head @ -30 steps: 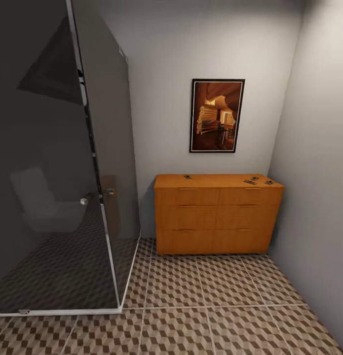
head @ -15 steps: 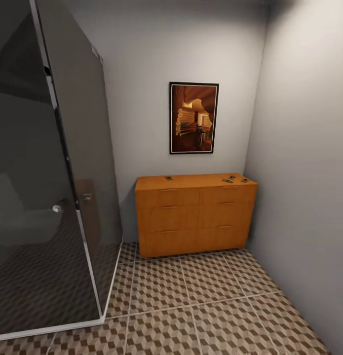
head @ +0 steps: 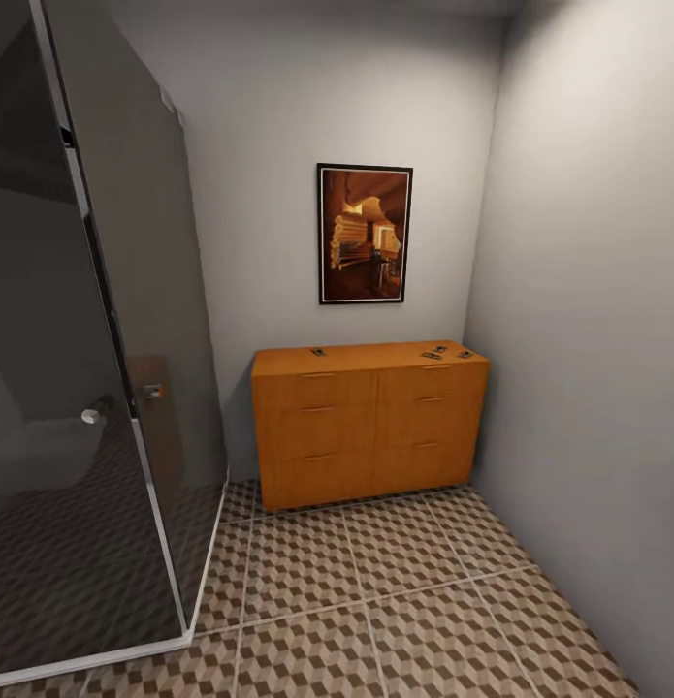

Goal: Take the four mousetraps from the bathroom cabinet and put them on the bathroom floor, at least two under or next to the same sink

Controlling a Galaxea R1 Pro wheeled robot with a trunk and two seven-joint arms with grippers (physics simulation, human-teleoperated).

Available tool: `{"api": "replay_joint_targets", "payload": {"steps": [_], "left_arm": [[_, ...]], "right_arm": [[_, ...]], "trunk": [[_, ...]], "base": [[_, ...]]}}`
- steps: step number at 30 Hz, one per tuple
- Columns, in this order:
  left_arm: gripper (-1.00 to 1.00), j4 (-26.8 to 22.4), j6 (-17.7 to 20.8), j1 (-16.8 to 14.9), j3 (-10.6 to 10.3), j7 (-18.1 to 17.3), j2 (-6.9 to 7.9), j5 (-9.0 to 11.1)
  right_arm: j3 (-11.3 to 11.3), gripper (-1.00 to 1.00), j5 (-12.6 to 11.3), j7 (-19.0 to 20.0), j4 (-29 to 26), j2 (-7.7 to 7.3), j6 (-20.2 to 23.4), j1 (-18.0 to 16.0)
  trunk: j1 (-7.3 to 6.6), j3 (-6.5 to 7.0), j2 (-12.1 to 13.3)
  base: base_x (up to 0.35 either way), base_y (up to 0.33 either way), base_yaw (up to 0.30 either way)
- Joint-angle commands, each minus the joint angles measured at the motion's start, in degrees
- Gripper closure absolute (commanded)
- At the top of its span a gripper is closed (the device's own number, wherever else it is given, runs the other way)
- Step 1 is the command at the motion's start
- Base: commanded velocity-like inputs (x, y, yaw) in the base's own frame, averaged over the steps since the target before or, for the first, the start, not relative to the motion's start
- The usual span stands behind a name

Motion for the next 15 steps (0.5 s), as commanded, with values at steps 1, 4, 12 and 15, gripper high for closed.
{"api": "replay_joint_targets", "payload": {"steps": [1, 4, 12, 15], "left_arm": [[-1.00, 0.0, -0.1, 0.0, 0.0, 0.0, -0.02, 0.3], [-1.00, 0.0, -0.1, 0.0, 0.0, 0.0, -0.06, 0.3], [-1.00, 0.0, 0.0, 0.0, 0.0, 0.0, -0.50, 0.3], [-1.00, 0.0, 0.0, 0.0, 0.0, 0.0, -0.69, 0.3]], "right_arm": [[-0.1, -1.00, -0.3, -0.1, 0.0, 0.01, 0.0, 0.0], [-0.1, -1.00, -0.3, -0.1, 0.0, 0.03, 0.0, 0.0], [-0.1, -1.00, -0.2, -0.1, 0.0, -0.03, -0.1, 0.0], [0.0, -1.00, -0.2, -0.1, 0.0, -0.04, -0.1, 0.0]], "trunk": [[0.00, -0.04, 0.0], [0.00, -0.03, 0.0], [0.00, -0.03, 0.0], [0.00, -0.03, 0.0]], "base": [[0.013, 0.000, -0.013], [0.057, 0.000, -0.010], [0.224, 0.000, -0.003], [0.307, 0.000, 0.000]]}}
